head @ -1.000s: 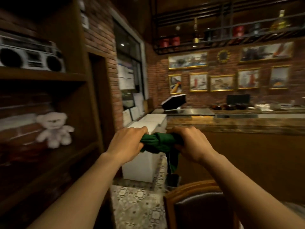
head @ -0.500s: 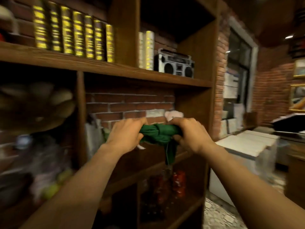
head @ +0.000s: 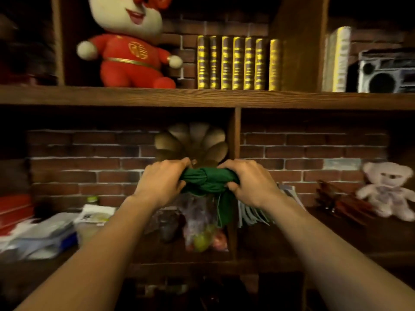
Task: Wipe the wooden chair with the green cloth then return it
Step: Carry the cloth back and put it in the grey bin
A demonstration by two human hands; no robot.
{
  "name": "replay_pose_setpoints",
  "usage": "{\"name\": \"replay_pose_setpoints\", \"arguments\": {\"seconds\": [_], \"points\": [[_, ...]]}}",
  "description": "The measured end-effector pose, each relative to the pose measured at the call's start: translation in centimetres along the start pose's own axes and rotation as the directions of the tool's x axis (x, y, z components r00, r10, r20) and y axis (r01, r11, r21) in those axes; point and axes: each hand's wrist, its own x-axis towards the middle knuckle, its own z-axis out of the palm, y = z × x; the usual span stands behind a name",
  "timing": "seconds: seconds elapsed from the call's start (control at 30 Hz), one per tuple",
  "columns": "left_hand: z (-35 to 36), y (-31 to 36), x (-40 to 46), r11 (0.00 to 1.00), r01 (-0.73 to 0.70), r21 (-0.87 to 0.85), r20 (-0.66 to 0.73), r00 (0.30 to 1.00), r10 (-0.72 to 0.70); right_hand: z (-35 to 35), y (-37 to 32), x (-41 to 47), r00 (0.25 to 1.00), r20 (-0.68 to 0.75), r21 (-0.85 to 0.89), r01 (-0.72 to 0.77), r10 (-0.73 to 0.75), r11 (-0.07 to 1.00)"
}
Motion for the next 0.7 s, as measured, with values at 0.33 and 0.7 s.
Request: {"name": "replay_pose_setpoints", "arguments": {"seconds": [0.33, 0.7], "points": [[-0.7, -2.9, -4.2, 0.975, 0.155, 0.158, 0.064, 0.984, -0.166, 4.6, -2.3, 1.4, 0.992, 0.022, 0.186, 0.117, -0.123, 0.976], [5.1, -1.8, -8.8, 0.979, 0.183, 0.088, 0.253, 0.947, -0.2, 10.2, -1.8, -3.4, 0.984, 0.177, 0.239, -0.006, -0.037, 0.971]]}}
